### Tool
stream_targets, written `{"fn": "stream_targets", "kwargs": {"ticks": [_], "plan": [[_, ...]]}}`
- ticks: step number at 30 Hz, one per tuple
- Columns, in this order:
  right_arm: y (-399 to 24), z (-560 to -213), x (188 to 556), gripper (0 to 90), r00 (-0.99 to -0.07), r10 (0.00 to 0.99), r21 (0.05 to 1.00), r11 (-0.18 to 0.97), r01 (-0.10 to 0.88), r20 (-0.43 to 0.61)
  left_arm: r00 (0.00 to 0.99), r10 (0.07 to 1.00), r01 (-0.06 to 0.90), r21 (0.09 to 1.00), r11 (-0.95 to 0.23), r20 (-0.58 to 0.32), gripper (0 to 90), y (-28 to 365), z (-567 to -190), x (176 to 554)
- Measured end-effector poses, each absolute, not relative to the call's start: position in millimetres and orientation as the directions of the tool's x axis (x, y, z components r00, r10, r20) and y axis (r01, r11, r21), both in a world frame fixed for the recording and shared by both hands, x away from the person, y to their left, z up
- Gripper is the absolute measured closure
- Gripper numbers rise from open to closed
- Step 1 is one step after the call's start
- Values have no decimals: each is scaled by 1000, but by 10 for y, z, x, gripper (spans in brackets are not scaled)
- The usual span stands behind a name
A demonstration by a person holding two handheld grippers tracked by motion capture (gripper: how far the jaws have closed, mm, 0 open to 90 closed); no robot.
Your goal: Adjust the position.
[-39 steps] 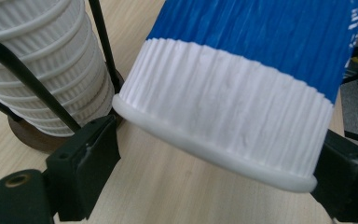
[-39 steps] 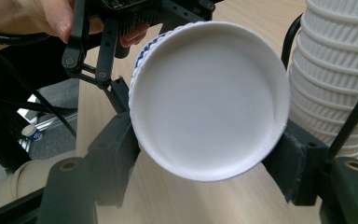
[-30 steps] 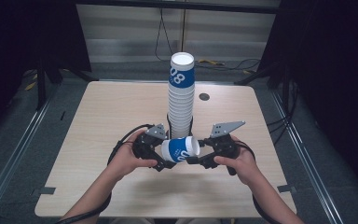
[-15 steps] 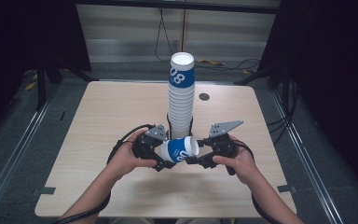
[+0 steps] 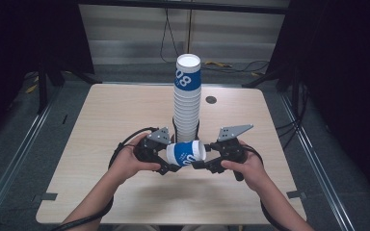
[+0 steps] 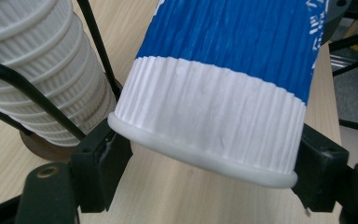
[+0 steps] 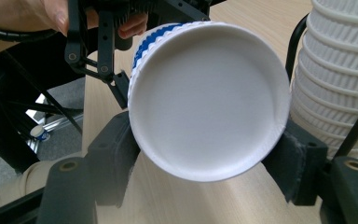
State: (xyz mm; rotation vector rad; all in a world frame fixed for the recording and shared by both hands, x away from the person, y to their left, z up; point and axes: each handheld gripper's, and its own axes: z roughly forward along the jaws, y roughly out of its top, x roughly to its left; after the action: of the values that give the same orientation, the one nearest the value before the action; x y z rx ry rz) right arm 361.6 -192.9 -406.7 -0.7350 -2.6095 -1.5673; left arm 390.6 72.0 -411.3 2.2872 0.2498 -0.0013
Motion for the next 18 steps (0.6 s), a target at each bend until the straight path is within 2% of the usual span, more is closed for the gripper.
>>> {"fn": "stream_targets", "kwargs": {"ticks": [18], "plan": [[-1878,-4106,3608,240,-891,390,831,394,392,235,980,179,190,714,-673,-92,250,745,-4056,3890]]}}
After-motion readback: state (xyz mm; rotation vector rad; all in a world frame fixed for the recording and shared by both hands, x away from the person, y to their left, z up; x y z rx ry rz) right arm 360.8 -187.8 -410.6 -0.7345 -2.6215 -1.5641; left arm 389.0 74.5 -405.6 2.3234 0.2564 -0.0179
